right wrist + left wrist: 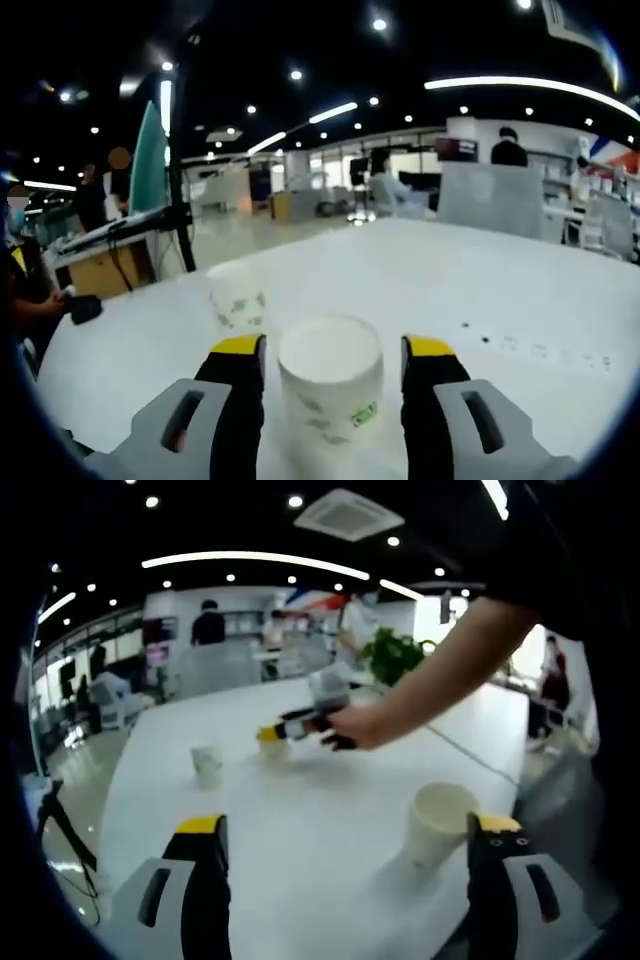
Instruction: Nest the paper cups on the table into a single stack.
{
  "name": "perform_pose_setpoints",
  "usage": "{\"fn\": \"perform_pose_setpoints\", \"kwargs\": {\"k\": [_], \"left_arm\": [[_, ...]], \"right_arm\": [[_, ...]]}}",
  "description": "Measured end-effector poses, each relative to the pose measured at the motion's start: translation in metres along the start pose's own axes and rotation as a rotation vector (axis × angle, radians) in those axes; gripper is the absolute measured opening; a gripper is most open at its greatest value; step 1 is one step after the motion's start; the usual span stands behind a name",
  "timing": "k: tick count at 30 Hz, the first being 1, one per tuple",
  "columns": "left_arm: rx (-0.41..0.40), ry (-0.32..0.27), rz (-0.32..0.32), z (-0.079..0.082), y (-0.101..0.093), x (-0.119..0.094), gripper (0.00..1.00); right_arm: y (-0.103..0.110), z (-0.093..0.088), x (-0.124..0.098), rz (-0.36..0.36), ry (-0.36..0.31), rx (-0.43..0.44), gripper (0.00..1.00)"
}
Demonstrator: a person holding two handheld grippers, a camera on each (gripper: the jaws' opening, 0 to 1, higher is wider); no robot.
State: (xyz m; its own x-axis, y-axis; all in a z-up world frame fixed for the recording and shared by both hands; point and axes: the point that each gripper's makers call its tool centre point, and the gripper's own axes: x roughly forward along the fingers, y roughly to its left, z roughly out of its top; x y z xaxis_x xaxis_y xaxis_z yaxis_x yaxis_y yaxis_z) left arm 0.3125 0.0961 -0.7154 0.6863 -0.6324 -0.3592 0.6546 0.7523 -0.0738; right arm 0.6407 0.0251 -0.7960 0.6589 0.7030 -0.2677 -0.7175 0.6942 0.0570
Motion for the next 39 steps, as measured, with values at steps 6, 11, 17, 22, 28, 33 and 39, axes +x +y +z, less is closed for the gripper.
{"fn": "perform_pose_setpoints", "kwargs": {"k": [6, 11, 17, 22, 28, 33, 39], "left_arm": [[0.001, 0.01, 0.006, -0.004, 0.003, -0.002, 0.95], [0.012, 0.028, 0.001, -0.008, 0.003, -0.006, 0.94], [0.017, 0.024, 0.003, -0.005, 0.005, -0.011, 0.95], [0.031, 0.019, 0.007, 0.003, 0.009, -0.016, 0.95], [0.069, 0.005, -0.028, 0.019, 0.0, -0.017, 0.95], [0.087, -0.024, -0.057, 0.04, -0.007, -0.017, 0.96], [0.093, -0.063, -0.104, 0.068, -0.016, -0.008, 0.96]], "right_arm": [[0.004, -0.006, 0.006, 0.025, 0.014, -0.042, 0.39], [0.008, -0.006, 0.004, 0.036, 0.019, -0.022, 0.38], [0.017, -0.004, -0.005, 0.051, 0.032, -0.031, 0.38], [0.023, 0.005, -0.015, 0.056, 0.021, -0.006, 0.37], [0.04, 0.027, -0.041, 0.094, -0.004, 0.041, 0.37], [0.053, 0.064, -0.078, 0.092, -0.052, 0.055, 0.37], [0.063, 0.094, -0.119, 0.076, -0.109, 0.114, 0.37]]}}
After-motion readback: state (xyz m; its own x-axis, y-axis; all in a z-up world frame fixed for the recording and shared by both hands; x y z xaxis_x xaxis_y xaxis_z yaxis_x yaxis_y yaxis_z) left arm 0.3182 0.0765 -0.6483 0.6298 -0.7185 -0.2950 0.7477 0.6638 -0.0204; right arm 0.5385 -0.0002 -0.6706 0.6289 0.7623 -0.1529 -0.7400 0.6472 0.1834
